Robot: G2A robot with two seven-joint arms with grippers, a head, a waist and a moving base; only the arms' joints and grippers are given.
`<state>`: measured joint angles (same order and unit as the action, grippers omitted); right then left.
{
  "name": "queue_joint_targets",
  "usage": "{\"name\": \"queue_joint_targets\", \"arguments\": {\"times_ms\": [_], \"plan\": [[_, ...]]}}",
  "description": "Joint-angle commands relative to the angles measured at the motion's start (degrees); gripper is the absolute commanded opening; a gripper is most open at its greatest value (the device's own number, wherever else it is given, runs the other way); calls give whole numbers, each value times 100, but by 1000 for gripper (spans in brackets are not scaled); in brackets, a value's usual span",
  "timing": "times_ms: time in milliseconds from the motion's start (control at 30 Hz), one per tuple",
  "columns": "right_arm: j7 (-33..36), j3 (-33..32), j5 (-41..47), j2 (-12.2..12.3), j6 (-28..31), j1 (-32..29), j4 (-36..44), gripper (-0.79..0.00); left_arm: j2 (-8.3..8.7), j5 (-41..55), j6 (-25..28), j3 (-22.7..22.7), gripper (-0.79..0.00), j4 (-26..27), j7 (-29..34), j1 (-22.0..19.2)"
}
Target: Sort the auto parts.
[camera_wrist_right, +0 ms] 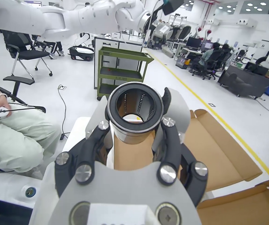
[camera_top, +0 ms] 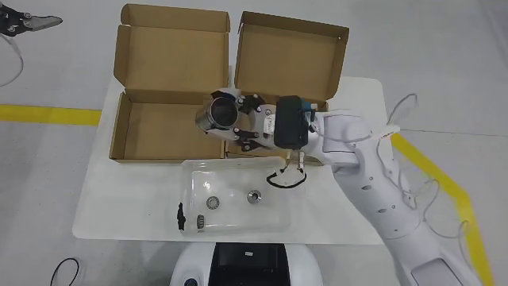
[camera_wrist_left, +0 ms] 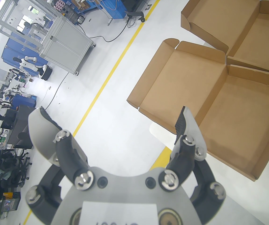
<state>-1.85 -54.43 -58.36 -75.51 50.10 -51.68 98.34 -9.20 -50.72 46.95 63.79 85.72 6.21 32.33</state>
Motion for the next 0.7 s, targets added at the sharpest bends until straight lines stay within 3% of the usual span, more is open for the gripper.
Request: {"name": "queue_joint_targets", "arguments": {"times_ms": [0,300,667], "plan": [[16,-32,63,-5,-12,73,85,-785,0,0,0,0,0,0,0,0],[-87,-111,309,-51,-45,425,255,-785,0,0,0,0,0,0,0,0],[-821,-392,16,-48,41,297,360,-785,0,0,0,0,0,0,0,0]]}}
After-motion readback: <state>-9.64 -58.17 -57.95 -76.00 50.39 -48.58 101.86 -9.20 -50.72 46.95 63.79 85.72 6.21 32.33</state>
